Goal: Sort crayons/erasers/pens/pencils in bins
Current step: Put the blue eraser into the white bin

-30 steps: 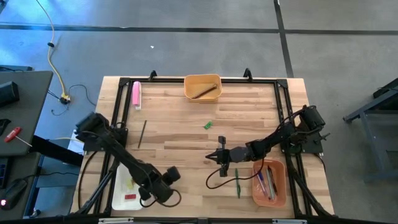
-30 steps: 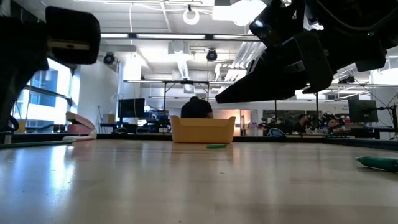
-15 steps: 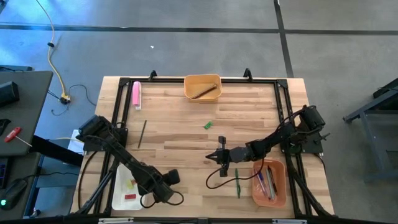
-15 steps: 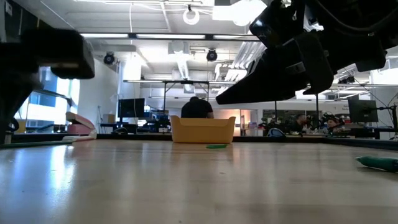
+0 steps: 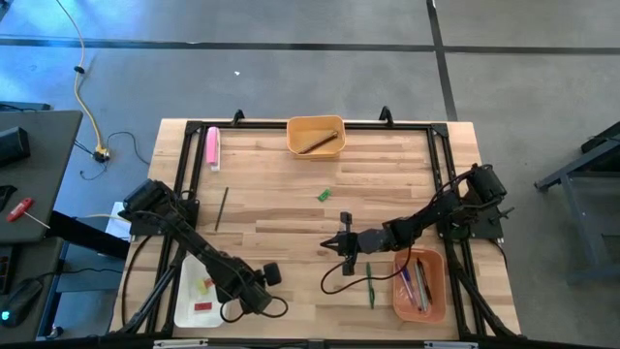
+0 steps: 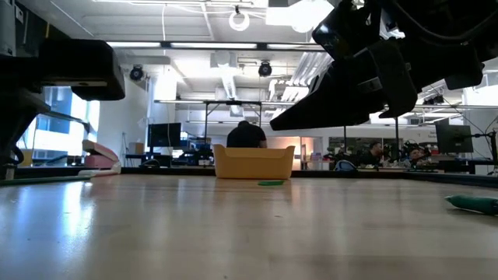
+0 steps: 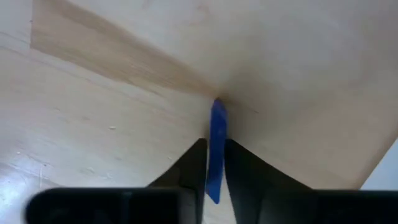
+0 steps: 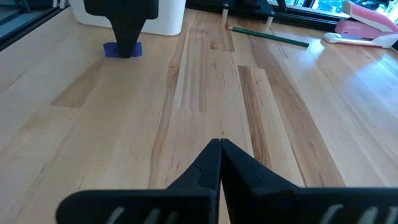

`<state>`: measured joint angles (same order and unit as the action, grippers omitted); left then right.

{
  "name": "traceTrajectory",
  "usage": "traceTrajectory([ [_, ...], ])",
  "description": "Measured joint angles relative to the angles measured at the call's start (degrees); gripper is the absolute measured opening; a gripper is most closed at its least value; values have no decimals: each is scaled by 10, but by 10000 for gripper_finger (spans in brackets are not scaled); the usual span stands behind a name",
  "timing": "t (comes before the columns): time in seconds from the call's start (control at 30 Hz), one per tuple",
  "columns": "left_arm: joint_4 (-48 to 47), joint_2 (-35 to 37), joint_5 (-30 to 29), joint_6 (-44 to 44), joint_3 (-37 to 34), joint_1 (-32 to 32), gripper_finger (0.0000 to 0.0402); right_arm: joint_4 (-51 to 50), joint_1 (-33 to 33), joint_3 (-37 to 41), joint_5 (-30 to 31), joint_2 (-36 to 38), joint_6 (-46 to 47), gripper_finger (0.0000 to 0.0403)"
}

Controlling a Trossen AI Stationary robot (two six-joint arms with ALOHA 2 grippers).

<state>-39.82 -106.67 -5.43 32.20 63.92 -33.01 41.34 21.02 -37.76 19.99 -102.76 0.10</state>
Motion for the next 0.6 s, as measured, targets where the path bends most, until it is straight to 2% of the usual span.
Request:
traceTrajectory([
  [0.17, -4, 0, -4, -9, 4, 0, 10, 0, 0, 0, 0, 0, 0, 0],
  [0.4, -30, 13, -11, -84, 59, 0, 11, 0, 0, 0, 0, 0, 1, 0],
  [0.6, -55, 71, -11, -194, 74, -2, 8, -2, 0, 0, 0, 0, 1, 0],
])
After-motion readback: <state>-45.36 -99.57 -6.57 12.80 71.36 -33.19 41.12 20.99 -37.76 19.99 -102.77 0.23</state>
